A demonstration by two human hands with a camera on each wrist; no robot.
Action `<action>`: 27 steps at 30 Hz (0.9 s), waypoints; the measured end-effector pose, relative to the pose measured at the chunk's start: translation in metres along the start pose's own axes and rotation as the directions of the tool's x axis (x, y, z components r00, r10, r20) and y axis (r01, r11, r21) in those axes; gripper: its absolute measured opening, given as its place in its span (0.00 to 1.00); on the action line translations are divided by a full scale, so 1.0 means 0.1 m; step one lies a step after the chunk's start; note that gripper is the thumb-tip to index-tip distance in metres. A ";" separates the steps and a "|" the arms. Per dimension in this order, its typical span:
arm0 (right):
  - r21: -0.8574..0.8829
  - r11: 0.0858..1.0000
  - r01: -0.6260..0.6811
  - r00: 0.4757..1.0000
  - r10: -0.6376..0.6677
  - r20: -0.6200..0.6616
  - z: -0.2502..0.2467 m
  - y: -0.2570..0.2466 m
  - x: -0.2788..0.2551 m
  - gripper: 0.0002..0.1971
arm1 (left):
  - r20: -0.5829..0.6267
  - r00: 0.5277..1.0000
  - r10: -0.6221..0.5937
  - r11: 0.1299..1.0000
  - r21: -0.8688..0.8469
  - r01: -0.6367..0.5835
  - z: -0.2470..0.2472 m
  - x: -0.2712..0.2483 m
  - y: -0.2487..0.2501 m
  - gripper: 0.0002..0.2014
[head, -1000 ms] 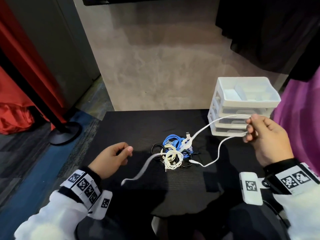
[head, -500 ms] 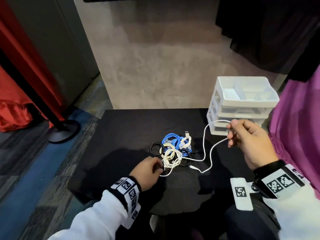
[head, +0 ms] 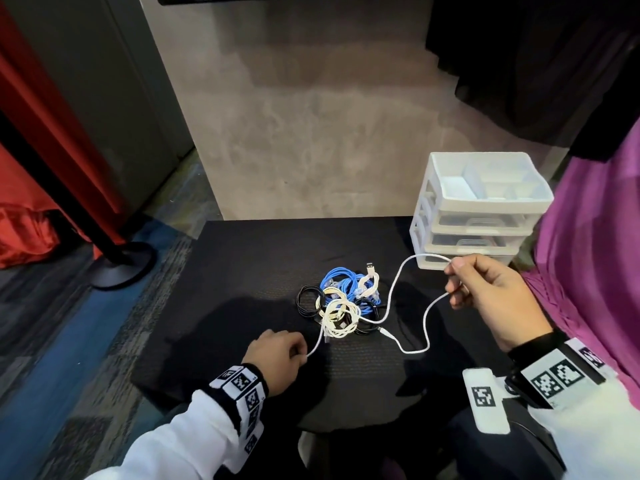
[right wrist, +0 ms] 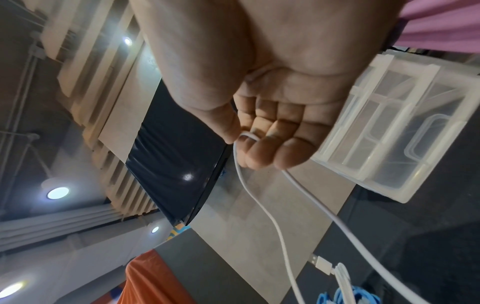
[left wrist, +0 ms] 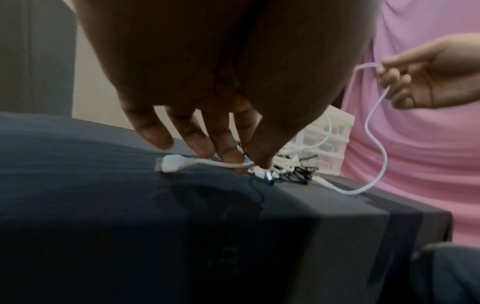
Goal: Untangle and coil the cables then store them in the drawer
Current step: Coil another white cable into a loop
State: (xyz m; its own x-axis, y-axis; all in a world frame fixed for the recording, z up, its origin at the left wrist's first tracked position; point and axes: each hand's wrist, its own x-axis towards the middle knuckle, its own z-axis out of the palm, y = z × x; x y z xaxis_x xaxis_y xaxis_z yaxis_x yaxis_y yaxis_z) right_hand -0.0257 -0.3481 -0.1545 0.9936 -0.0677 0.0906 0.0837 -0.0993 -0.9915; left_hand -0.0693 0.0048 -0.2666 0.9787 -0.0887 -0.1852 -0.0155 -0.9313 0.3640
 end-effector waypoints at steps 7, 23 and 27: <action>-0.561 0.821 0.111 0.973 -0.204 -0.106 0.08 0.01 -0.07 0.31 | -0.131 0.989 0.067 0.897 -0.426 -0.117 -0.44 -0.32 0.29 0.05; -0.342 0.875 0.342 0.929 -0.261 0.262 0.71 -0.17 -0.44 0.07 | 0.055 0.975 0.214 0.512 -0.856 -0.064 -0.86 -0.52 1.06 0.15; -0.452 0.842 0.294 0.921 -0.123 0.371 0.77 -0.01 -0.45 0.10 | 0.080 0.969 0.232 0.202 -0.979 0.033 -1.06 -0.51 1.13 0.11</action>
State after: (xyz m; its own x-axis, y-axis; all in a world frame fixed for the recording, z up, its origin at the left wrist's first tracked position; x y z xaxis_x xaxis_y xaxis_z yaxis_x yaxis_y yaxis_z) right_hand -0.0642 -0.2688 -0.1647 0.9326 0.3178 0.1709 0.3286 -0.5522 -0.7663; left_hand -0.0993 -0.0581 -0.1198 0.9287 -0.3306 -0.1683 0.2294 0.1553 0.9609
